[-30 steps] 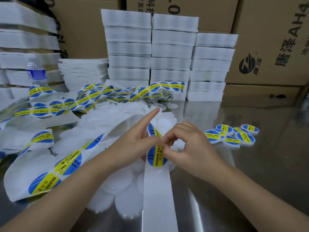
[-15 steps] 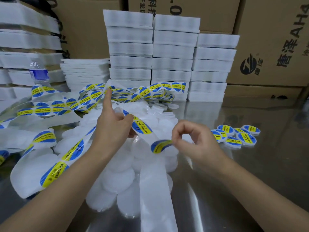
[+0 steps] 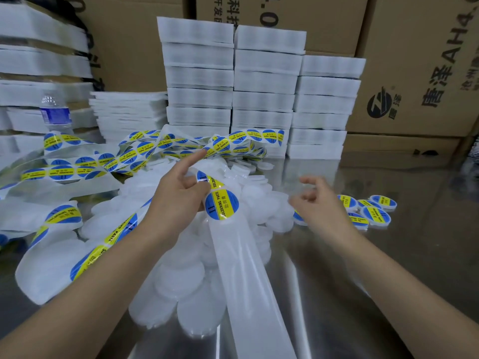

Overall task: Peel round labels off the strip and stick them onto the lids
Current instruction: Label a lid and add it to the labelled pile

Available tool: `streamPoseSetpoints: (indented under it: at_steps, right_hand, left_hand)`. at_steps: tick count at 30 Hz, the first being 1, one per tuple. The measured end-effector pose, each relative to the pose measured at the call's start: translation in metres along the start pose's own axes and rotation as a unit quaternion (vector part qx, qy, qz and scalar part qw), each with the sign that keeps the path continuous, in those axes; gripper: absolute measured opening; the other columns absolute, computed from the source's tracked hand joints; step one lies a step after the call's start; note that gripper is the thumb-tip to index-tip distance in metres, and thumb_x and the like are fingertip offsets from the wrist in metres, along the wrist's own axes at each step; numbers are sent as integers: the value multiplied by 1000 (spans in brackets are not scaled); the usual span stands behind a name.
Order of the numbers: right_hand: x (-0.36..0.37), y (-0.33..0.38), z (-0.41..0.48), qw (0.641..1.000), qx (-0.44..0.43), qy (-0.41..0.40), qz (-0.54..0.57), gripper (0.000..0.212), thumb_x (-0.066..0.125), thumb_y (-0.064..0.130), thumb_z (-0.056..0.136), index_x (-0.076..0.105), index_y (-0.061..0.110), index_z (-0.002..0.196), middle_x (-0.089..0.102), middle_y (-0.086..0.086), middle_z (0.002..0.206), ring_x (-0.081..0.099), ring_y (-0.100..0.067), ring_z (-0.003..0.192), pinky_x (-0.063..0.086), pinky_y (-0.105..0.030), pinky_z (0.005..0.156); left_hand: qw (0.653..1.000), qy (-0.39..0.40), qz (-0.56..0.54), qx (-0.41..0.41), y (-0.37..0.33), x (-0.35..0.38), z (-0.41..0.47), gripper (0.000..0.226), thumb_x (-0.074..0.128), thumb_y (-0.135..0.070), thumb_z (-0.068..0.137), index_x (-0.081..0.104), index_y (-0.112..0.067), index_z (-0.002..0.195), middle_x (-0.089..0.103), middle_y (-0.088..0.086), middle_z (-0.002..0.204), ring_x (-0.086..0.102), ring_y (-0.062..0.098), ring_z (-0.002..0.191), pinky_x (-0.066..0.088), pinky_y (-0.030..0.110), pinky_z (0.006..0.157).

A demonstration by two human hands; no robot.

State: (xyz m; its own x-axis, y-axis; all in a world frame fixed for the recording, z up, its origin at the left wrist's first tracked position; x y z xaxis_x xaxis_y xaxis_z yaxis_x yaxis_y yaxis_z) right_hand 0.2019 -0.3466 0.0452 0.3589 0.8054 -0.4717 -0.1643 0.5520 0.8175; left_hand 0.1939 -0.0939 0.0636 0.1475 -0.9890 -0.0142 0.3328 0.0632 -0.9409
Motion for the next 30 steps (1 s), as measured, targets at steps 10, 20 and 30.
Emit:
streamPoseSetpoints:
  at_steps: [10,20,30]
  right_hand:
    - [24,-22,2,951,-53,102,-289,105,61,63,75,-3,24,149,47,-1,141,39,-27,131,21,-43,111]
    - [8,-46,10,945,21,86,-315,121,55,78,66,-22,29,145,38,-4,148,31,-25,138,9,-50,113]
    - [11,-47,21,955,-17,53,-292,96,45,68,81,-9,26,148,55,-1,133,36,-23,134,-5,-53,111]
  left_hand:
    - [995,11,11,-100,13,0,-3,20,57,-15,90,74,-25,84,70,-2,81,64,6,60,49,21,59]
    - [994,34,42,-93,9,2,-8,21,66,-9,84,73,-29,87,69,20,102,64,27,82,53,40,82]
    - [991,75,-14,-110,7,9,-11,41,54,7,85,76,-28,89,71,9,91,74,26,72,59,30,73]
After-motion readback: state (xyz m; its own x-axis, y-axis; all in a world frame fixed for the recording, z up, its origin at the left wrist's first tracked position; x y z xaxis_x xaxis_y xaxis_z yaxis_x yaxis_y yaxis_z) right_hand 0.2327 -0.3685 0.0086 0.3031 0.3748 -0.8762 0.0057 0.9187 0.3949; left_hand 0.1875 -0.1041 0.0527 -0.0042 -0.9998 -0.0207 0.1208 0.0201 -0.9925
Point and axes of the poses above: each hand's wrist, its own z-axis towards the middle knuckle, its own x-axis out of the palm, y = z × x, the point moved 8 cm from there along z, towards the middle knuckle
